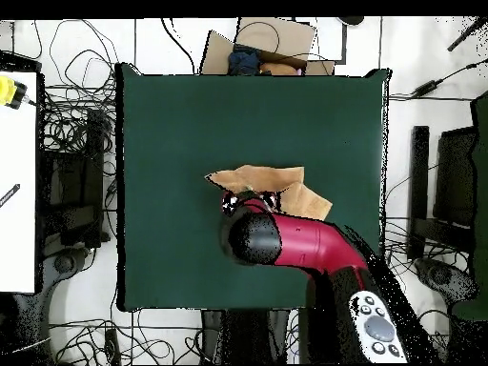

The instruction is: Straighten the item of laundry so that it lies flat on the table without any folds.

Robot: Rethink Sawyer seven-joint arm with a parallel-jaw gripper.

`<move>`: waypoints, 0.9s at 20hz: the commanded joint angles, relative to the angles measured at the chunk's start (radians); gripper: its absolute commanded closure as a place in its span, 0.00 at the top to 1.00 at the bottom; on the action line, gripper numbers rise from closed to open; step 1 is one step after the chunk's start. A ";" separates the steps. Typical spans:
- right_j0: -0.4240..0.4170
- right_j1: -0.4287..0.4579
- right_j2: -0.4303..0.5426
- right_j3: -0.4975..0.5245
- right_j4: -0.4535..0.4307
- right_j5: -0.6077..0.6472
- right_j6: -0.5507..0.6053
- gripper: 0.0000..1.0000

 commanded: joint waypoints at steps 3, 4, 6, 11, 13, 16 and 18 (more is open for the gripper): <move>-0.088 0.008 -0.028 0.029 0.040 0.052 0.162 0.00; -0.102 0.007 -0.020 0.020 0.037 0.066 0.148 0.00; -0.125 0.010 -0.002 0.015 0.038 0.079 0.132 0.00; -0.162 0.002 0.020 0.042 0.016 0.060 0.120 0.00; -0.169 0.005 0.024 0.045 0.009 0.055 0.119 0.00; -0.176 0.005 0.026 0.047 0.001 0.053 0.119 0.00; -0.178 0.007 0.026 0.043 -0.003 0.055 0.117 0.00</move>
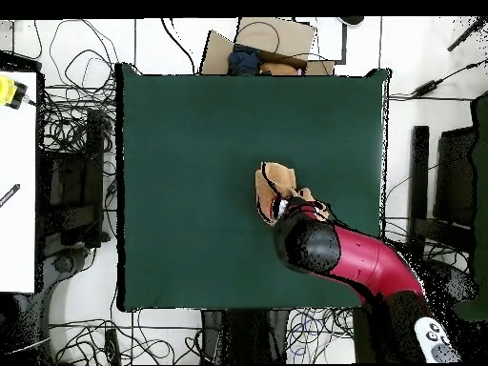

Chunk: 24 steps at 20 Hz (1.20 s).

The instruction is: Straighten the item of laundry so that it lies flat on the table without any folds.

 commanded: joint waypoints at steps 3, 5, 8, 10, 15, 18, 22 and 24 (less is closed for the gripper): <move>0.000 0.004 0.031 0.044 -0.006 0.057 0.103 0.00; -0.002 0.000 0.033 0.043 -0.003 0.064 0.102 0.00; 0.002 0.000 0.032 0.026 0.001 0.081 0.099 0.00; 0.003 0.002 0.032 0.012 0.004 0.093 0.095 0.00; -0.008 -0.016 0.037 0.031 0.004 0.095 0.089 0.00; -0.008 -0.016 0.037 0.030 0.004 0.097 0.089 0.00; -0.007 -0.024 0.035 0.034 0.002 0.097 0.088 0.00; -0.005 -0.026 0.033 0.033 0.002 0.101 0.089 0.00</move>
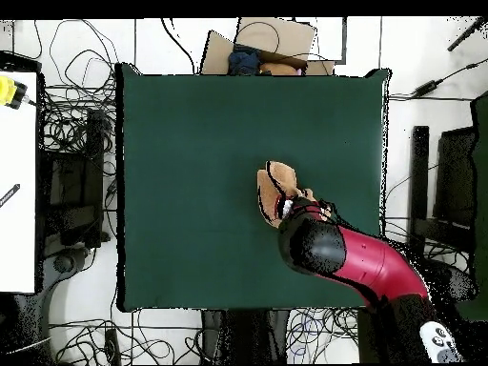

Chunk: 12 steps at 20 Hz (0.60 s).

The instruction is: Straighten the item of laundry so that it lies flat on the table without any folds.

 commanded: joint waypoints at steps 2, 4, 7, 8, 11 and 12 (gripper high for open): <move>0.000 -0.011 0.036 0.042 0.001 0.092 0.088 0.00; -0.001 -0.003 0.036 0.034 -0.002 0.090 0.087 0.00; -0.005 0.011 0.038 0.023 -0.004 0.090 0.081 0.00; -0.006 0.014 0.038 0.020 -0.005 0.089 0.081 0.00; 0.000 0.012 0.036 0.017 -0.002 0.099 0.083 0.00; 0.013 0.006 0.029 0.019 0.003 0.100 0.095 0.00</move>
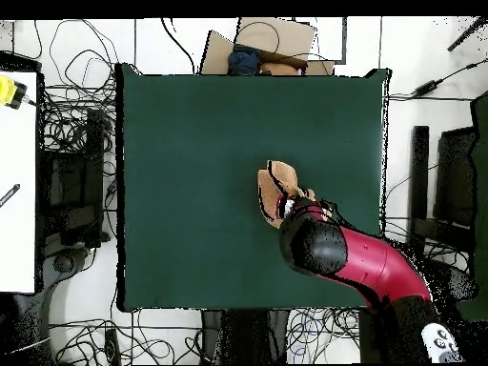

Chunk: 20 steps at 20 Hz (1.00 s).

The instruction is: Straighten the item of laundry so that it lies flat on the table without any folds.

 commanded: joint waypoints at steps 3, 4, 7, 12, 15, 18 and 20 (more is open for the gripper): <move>0.109 -0.023 -0.027 0.047 0.016 0.069 0.185 0.00; 0.125 -0.017 -0.032 0.051 0.023 0.060 0.201 0.00; 0.141 -0.005 -0.035 0.047 0.033 0.054 0.206 0.00; 0.101 -0.003 -0.023 0.028 0.034 0.082 0.153 0.00; 0.087 -0.010 -0.016 0.025 0.037 0.098 0.138 0.00; 0.080 -0.011 -0.014 0.014 0.037 0.114 0.128 0.00; 0.071 -0.013 -0.010 0.014 0.034 0.115 0.120 0.00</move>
